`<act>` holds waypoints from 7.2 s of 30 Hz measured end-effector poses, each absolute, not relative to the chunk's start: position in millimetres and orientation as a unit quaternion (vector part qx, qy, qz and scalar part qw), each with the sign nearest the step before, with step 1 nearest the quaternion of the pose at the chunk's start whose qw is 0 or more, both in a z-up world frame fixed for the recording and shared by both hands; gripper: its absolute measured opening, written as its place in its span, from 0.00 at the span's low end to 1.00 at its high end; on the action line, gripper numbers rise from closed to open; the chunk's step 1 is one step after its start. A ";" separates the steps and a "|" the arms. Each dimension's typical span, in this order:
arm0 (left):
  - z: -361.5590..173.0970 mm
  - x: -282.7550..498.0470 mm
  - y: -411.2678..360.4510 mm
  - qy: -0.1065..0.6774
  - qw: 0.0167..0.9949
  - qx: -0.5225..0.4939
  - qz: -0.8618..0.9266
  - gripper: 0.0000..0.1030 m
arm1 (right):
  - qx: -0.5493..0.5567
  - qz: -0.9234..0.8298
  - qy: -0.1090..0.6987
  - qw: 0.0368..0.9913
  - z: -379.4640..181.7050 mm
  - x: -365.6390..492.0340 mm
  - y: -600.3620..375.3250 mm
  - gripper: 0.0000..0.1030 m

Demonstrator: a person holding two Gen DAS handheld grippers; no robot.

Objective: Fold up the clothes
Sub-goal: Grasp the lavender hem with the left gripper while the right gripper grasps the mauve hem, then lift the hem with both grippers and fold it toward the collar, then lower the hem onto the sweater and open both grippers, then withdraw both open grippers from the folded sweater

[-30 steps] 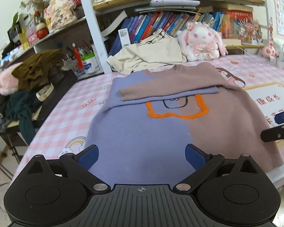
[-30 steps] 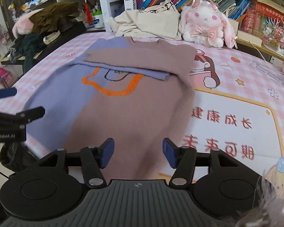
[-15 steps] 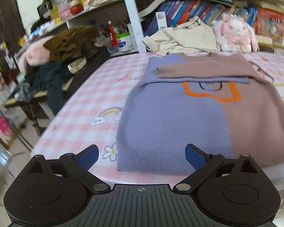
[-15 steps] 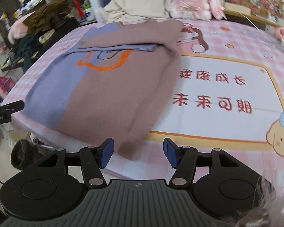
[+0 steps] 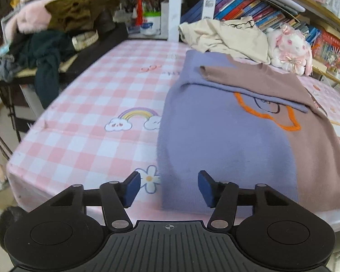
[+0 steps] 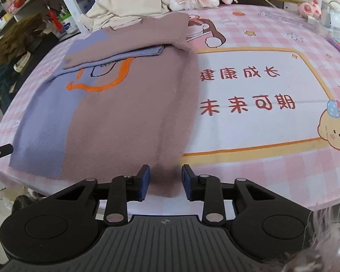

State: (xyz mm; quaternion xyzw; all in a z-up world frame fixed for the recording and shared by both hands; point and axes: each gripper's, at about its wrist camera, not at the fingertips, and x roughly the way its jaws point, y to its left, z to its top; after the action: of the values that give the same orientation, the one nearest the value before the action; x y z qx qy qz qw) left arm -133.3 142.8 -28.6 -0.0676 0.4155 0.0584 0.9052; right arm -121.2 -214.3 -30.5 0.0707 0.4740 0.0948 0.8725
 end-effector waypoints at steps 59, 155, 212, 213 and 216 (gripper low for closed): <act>-46.3 -111.0 184.0 0.442 0.867 -0.230 -0.018 0.35 | 0.280 0.078 0.493 0.820 -42.5 -115.0 -263.1 0.09; 0.0 51.5 185.5 0.362 0.865 -0.347 -0.021 0.09 | 0.382 0.138 0.412 0.816 4.0 89.8 -301.0 0.11; -10.7 -10.3 87.4 0.377 0.919 -0.114 -0.001 0.27 | 0.128 0.151 0.475 0.858 -33.7 74.3 -279.5 0.40; -13.0 -12.5 87.0 0.380 0.917 -0.121 0.004 0.27 | 0.134 0.155 0.477 0.855 -35.7 74.8 -278.9 0.40; -19.8 -18.8 86.0 0.388 0.911 -0.142 0.017 0.29 | 0.133 0.162 0.478 0.853 -37.6 77.1 -274.1 0.31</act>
State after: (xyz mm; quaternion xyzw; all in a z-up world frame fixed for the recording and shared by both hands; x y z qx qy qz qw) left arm -18.8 86.0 -19.8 -0.1417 0.3878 0.0171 0.9107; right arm 77.1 -274.1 -37.6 0.1329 0.4779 0.1624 0.8530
